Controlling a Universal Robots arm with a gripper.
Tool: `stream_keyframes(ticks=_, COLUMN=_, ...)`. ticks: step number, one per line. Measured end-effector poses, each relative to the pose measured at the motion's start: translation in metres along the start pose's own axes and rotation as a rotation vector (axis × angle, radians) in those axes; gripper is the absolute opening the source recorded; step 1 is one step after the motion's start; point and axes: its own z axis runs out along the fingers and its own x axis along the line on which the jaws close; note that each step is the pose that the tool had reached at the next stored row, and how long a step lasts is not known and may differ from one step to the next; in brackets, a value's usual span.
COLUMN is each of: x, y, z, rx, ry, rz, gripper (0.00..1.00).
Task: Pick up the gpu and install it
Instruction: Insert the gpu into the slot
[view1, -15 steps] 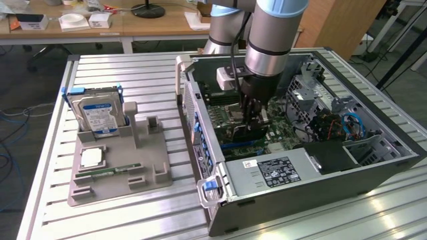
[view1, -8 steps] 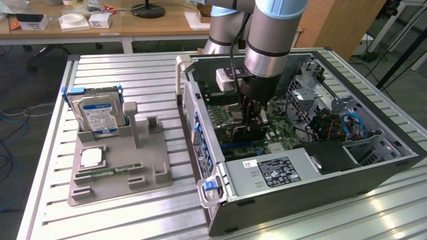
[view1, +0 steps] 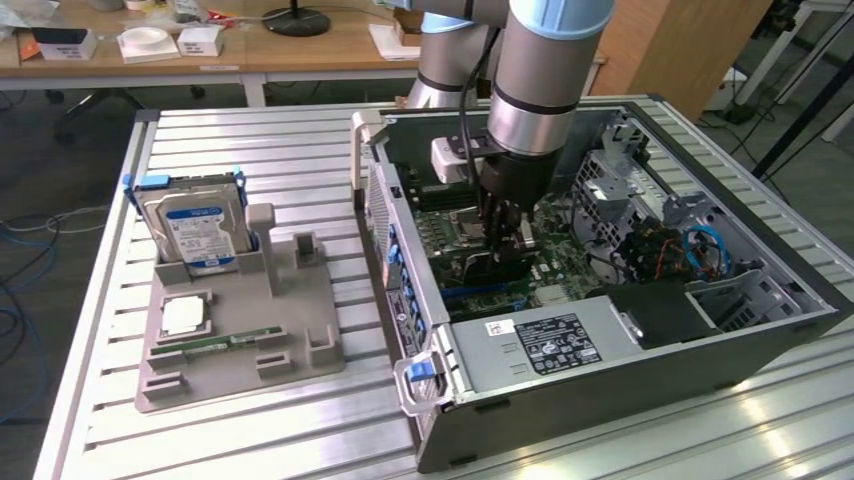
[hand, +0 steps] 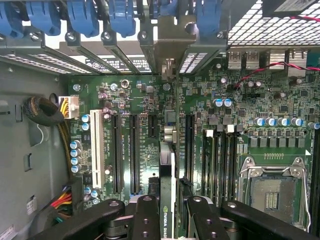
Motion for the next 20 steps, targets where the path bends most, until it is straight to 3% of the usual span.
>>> stream_keyframes(ticks=20, x=-0.0019, y=0.0001, z=0.0020, rx=-0.0001, ry=0.0003, rz=-0.001, gripper=0.26)
